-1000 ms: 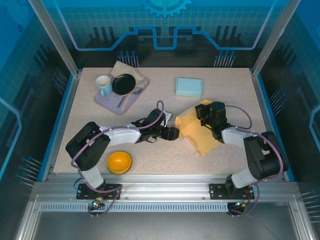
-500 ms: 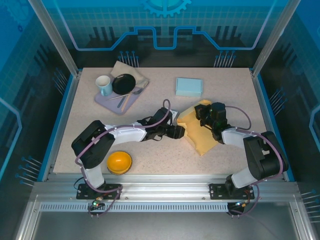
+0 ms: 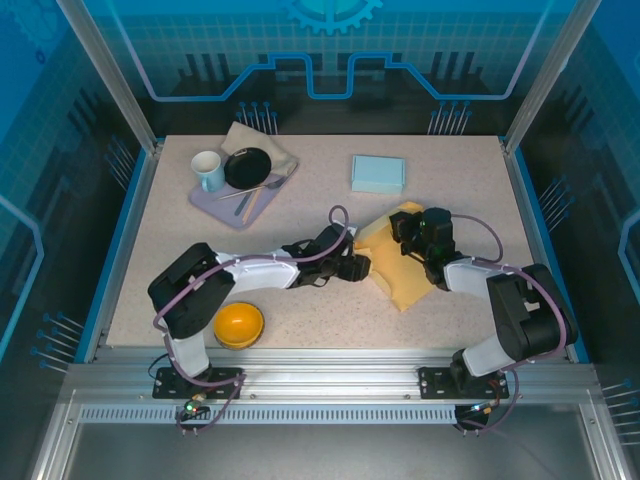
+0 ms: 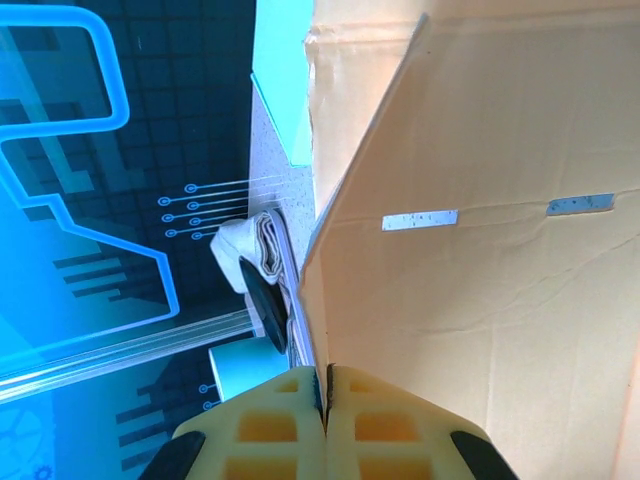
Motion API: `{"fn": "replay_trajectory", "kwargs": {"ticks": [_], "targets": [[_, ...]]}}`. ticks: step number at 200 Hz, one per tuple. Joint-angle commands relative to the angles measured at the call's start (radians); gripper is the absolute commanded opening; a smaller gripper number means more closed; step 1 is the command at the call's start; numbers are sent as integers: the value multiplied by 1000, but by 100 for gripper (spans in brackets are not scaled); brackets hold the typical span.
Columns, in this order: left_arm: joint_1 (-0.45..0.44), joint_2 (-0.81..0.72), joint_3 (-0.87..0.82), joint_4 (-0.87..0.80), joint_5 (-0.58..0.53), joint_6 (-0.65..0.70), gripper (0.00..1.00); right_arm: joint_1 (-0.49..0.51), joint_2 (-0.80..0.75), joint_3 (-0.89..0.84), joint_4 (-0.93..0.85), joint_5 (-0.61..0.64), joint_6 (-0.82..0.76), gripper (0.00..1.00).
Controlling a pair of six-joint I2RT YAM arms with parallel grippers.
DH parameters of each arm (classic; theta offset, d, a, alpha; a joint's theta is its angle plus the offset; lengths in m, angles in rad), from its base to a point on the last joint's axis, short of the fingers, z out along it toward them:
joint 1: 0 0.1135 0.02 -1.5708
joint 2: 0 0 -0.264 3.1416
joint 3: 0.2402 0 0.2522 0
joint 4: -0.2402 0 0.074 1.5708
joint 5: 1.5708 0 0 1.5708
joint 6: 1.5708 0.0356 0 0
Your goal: Fold the paper box
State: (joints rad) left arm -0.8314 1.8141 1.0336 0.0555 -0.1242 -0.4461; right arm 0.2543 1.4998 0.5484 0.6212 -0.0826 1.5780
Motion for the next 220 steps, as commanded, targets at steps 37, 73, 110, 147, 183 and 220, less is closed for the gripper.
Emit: {"fn": "replay_trajectory", "kwargs": {"ticks": [37,73,110,147,183,220], "targets": [[-31,-3,-7,50,-183,-60,70,14,-12,-41,22,-3,-12,0],[-32,13,19,56,-201,-68,70,25,-10,-44,23,1,-11,0],[-39,24,42,59,-224,-96,69,47,-12,-48,20,21,-9,0],[-44,51,78,8,-279,-118,61,58,-15,-49,20,25,-6,0],[-54,68,102,-67,-376,-144,52,68,-59,-57,-42,52,-22,0],[-58,88,116,-121,-457,-154,50,88,-158,-52,-162,106,-79,0]]}}
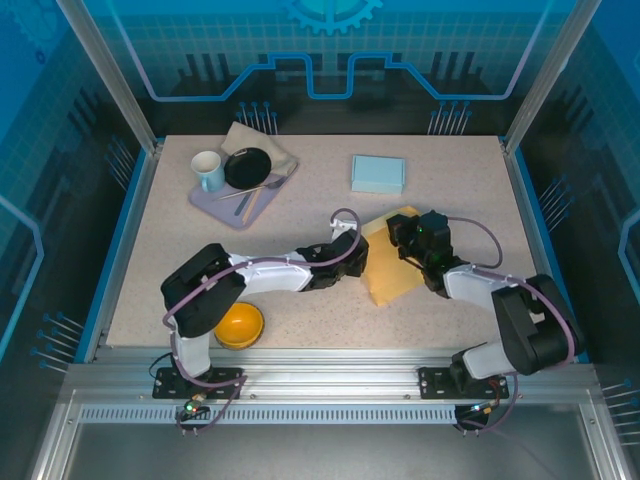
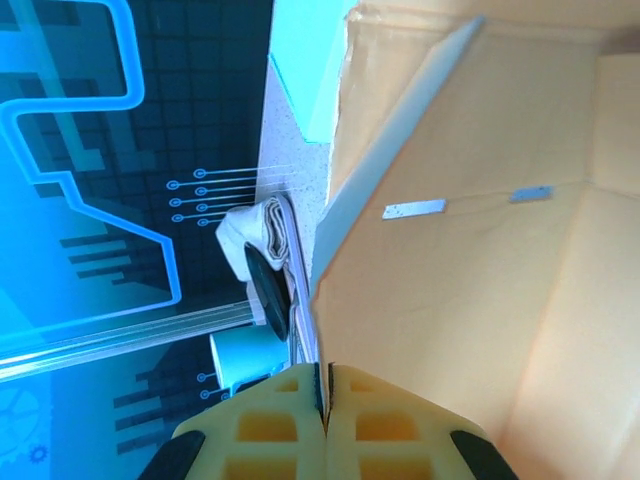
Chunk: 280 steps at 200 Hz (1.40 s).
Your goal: Fold the paper box
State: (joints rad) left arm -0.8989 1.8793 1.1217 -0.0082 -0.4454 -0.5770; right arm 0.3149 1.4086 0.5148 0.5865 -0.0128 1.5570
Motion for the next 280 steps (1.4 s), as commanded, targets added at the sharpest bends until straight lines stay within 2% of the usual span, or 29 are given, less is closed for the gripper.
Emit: {"fn": "replay_trajectory", "kwargs": {"ticks": [1,37,74,97,129,172,196,213,227,244,280], "targets": [[10,24,28,-58,-137,-22,50,27,-71,-17,-131,37,-59,0],[12,45,52,-73,-195,12,49,34,-140,-9,-257,62,-97,0],[28,45,72,-35,-199,107,49,30,-116,5,-310,24,-100,0],[54,0,44,2,-132,145,49,21,-78,84,-497,31,-97,0],[84,-83,-37,59,22,197,49,10,-11,188,-591,47,-67,0],[106,-280,-209,141,195,239,50,-9,124,480,-906,38,-121,0],[132,-410,-280,140,229,262,50,-12,176,601,-1037,51,-143,0],[184,-469,-322,132,254,267,50,-11,198,664,-1105,70,-145,0],[235,-473,-331,107,261,259,50,-11,226,710,-1139,71,-147,0],[288,-434,-326,107,322,251,50,-12,283,779,-1186,49,-163,0],[293,-292,-265,156,447,276,54,-11,379,869,-1224,-3,-173,0]]}}
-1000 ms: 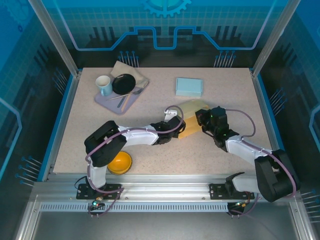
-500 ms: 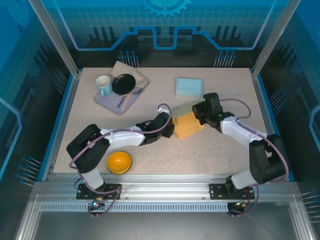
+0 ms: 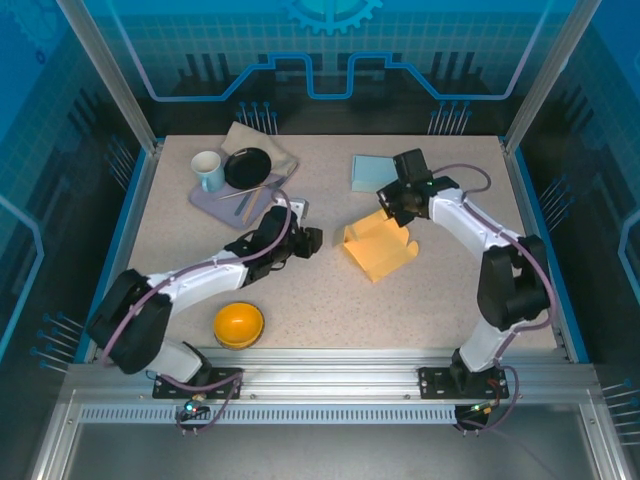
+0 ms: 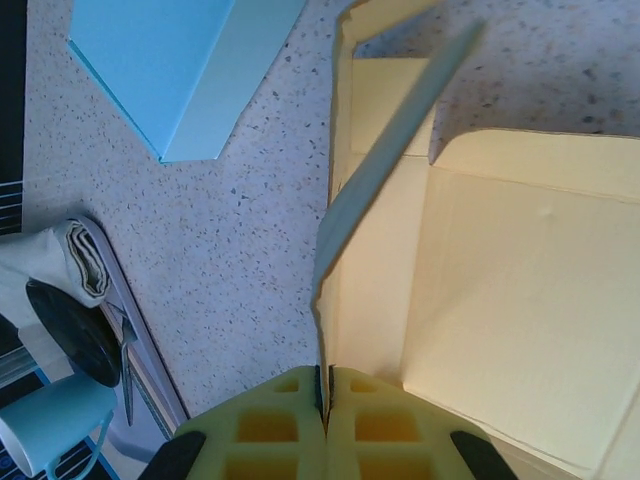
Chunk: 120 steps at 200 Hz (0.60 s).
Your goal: Fold the paper box
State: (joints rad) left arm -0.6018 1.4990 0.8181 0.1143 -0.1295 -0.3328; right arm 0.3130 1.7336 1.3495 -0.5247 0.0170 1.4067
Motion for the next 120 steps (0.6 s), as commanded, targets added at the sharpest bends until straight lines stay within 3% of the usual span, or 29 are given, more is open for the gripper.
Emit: {"fn": "replay_trajectory", "kwargs": {"ticks": [1,32,120], "targets": [[-4,91,41,34,134,33,54,-9,56,36,-115,-32,-23,0],[-4,209,129,6,188,68,62,-9,87,109,-197,6,-48,0],[-4,316,227,-13,217,106,64,-3,186,311,-345,46,-8,0]]}}
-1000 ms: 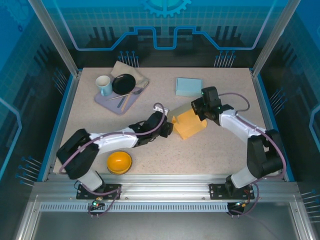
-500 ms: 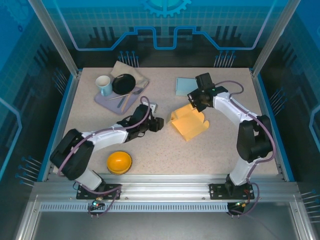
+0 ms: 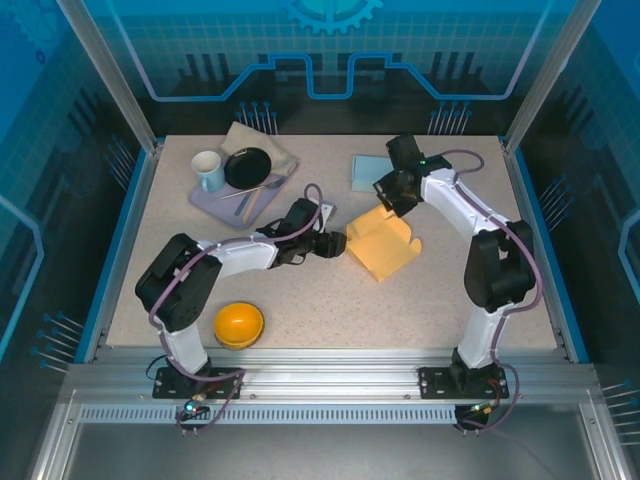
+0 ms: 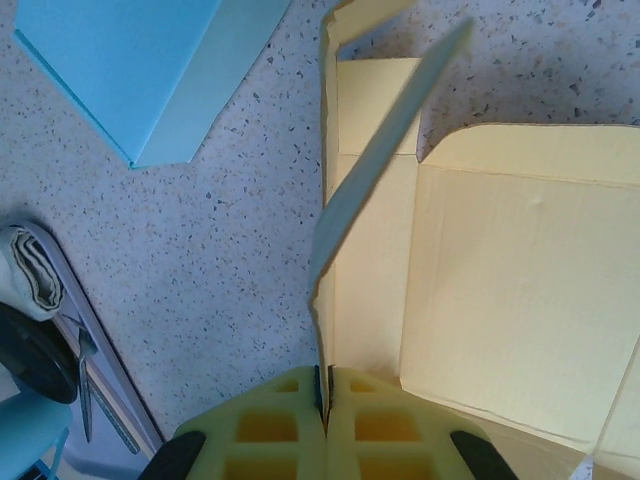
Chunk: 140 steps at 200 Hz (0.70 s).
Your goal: Fold the paper box
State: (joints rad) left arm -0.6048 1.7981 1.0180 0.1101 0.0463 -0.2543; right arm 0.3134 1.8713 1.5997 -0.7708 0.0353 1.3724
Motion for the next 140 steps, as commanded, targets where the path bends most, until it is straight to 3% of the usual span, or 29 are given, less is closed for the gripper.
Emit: {"fn": "replay_trajectory", "kwargs": {"ticks": [1,79,140], "targets": [[-1,17,27,-9,42,27,64,-2,52,68,-99,28,26,0],[-2,20,9,7,66,23,68,60,179,259,-240,105,94,0],[39,-72,-52,54,115,-37,73,81,153,250,-262,232,133,0]]}}
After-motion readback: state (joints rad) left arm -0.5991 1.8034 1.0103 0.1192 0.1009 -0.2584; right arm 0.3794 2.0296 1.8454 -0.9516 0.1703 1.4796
